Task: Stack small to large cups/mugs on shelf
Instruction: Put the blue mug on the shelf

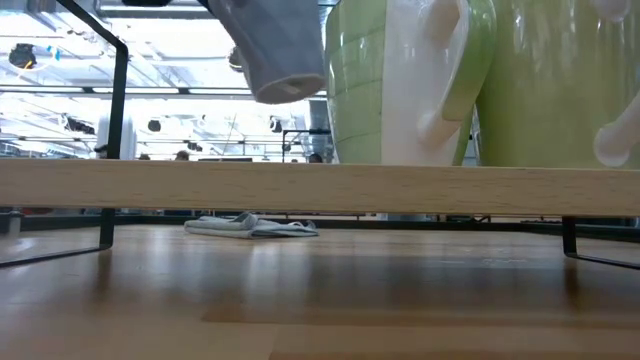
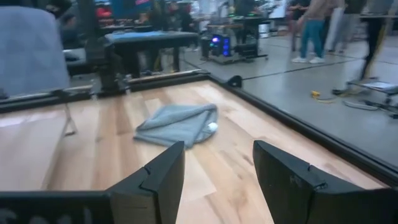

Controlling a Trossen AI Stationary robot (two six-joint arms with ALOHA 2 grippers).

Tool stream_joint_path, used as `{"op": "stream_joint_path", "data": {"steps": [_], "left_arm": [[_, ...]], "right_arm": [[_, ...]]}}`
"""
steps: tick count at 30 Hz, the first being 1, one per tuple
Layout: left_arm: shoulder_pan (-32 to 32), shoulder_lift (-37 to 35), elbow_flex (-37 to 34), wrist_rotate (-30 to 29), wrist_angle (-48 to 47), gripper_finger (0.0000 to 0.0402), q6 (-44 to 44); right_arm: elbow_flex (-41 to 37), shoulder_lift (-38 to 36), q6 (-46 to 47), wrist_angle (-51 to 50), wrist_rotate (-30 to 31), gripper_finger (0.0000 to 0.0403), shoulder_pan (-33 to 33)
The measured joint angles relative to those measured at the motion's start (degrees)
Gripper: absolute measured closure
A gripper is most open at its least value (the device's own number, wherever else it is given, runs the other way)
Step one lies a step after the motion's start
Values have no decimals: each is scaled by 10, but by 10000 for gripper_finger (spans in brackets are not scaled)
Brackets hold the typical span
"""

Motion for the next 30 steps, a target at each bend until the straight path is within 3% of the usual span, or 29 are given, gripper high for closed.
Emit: {"op": "stream_joint_path", "data": {"steps": [7, 17, 30], "left_arm": [[-26, 26, 1, 11, -10, 397, -86], [-46, 76, 51, 61, -63, 397, -153], [-68, 100, 57, 102, -100, 397, -236]], "right_arm": [[0, 0, 0, -2, -21, 191, 0], [0, 0, 0, -2, -23, 191, 0], [0, 0, 0, -4, -36, 191, 0]]}}
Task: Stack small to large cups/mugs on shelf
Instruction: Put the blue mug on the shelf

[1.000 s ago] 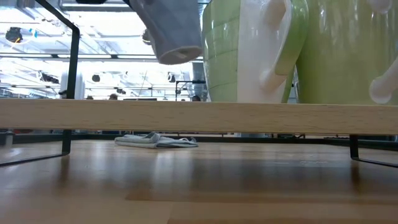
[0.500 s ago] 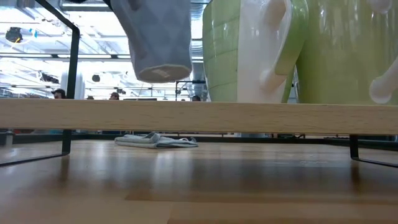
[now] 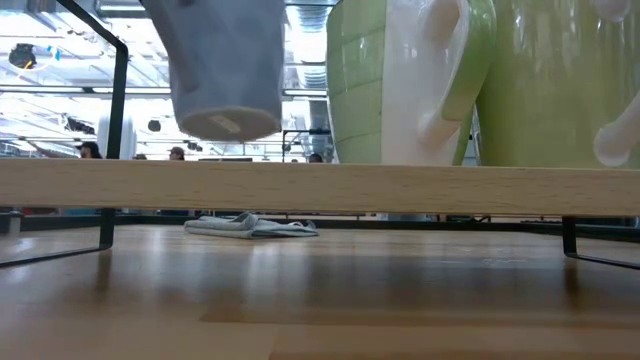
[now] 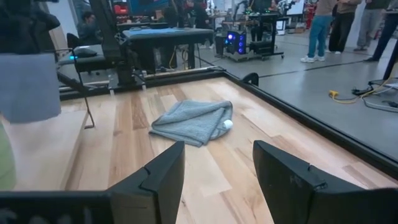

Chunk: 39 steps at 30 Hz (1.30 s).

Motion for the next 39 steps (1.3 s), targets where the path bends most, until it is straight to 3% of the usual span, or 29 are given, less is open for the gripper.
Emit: {"op": "stream_joint_path", "data": {"steps": [16, 39], "left_arm": [[1, 81, 70, 23, -5, 397, -13], [-10, 97, 78, 36, -10, 397, -63]], "right_arm": [[0, 0, -1, 0, 0, 191, 0], [0, 0, -6, 0, -3, 191, 0]]}}
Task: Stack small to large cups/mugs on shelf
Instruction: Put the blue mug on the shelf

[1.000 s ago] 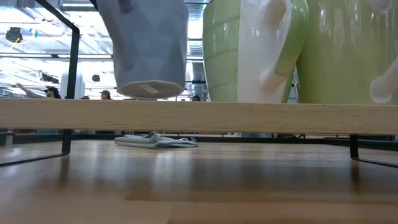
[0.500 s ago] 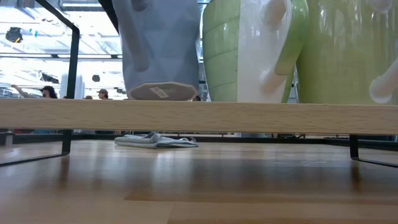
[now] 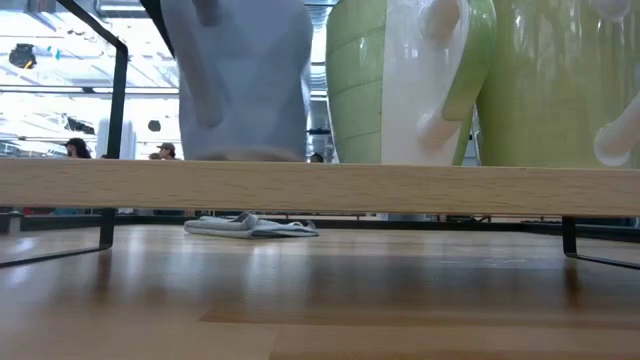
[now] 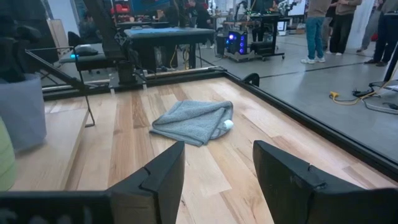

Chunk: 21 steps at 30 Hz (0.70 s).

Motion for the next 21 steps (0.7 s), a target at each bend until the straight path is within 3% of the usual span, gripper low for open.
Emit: {"op": "stream_joint_path", "data": {"steps": [21], "left_arm": [[0, 23, 5, 6, 7, 397, 6]], "right_arm": [[0, 1, 0, -2, -15, 191, 0]]}}
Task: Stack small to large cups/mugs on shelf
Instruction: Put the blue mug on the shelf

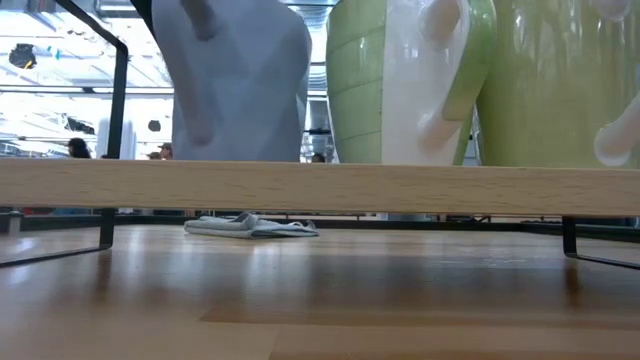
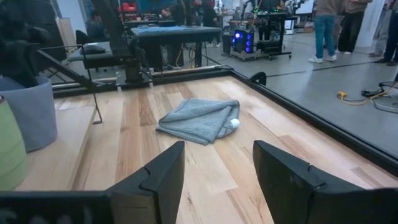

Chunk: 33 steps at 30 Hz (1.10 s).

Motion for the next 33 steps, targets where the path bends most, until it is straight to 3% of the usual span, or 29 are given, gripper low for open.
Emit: {"op": "stream_joint_path", "data": {"steps": [25, 33], "left_arm": [[2, 2, -2, -10, 19, 397, -6], [2, 2, -2, -5, 20, 381, -7]], "right_arm": [[0, 0, -9, -2, -8, 191, 0], [0, 0, -9, -2, -8, 191, 0]]}}
